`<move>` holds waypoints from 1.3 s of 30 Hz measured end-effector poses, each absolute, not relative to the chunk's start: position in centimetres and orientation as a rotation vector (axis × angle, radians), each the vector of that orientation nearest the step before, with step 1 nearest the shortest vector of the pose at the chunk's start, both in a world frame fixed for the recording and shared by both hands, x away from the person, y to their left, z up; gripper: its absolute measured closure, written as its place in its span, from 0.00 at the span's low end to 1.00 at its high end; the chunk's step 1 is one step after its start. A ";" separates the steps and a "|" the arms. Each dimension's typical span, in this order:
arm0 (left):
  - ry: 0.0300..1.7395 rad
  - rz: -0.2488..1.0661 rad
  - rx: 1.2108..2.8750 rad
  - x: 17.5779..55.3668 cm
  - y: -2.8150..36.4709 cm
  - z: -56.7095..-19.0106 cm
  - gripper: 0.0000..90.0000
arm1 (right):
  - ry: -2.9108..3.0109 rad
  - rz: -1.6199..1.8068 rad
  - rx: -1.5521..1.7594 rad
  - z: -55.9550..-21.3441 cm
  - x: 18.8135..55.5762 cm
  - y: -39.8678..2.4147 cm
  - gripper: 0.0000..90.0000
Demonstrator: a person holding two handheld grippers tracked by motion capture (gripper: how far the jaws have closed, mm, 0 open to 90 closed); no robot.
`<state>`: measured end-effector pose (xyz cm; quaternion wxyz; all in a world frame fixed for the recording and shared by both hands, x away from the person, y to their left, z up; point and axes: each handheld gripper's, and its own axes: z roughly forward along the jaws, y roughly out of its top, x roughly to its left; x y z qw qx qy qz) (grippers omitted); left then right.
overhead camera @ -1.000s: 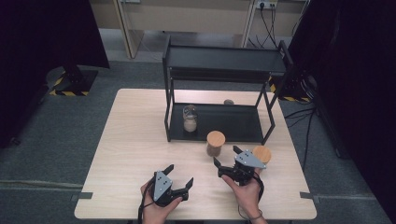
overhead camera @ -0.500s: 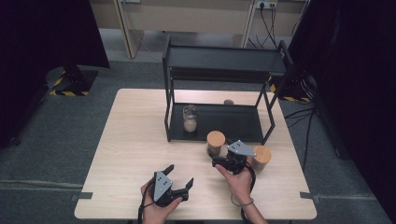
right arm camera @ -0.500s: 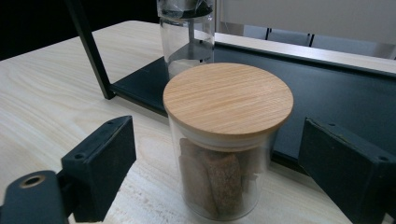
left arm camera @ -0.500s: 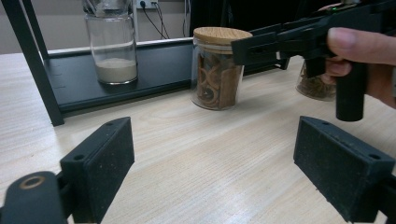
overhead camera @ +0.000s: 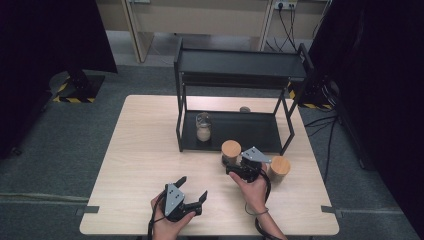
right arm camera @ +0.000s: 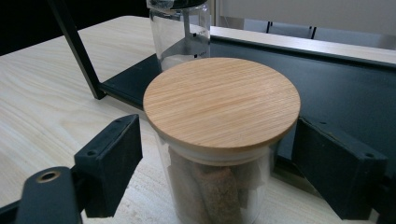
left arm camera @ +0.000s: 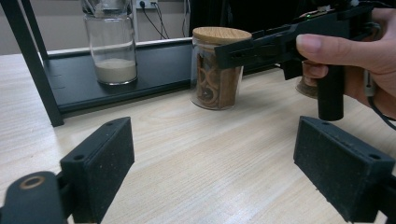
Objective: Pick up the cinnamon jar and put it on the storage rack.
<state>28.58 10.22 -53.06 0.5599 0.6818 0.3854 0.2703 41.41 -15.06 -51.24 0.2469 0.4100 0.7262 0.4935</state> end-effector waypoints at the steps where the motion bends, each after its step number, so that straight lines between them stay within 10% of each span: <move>1: 0.909 0.637 1.607 28.6 10.2 -53.1 0.13 | 1.981 1.347 1.121 -51.3 41.5 -15.0 0.19; 39: 0.896 0.645 1.607 28.5 10.2 -53.1 0.13 | 1.911 1.378 1.080 -49.9 41.3 -14.7 0.29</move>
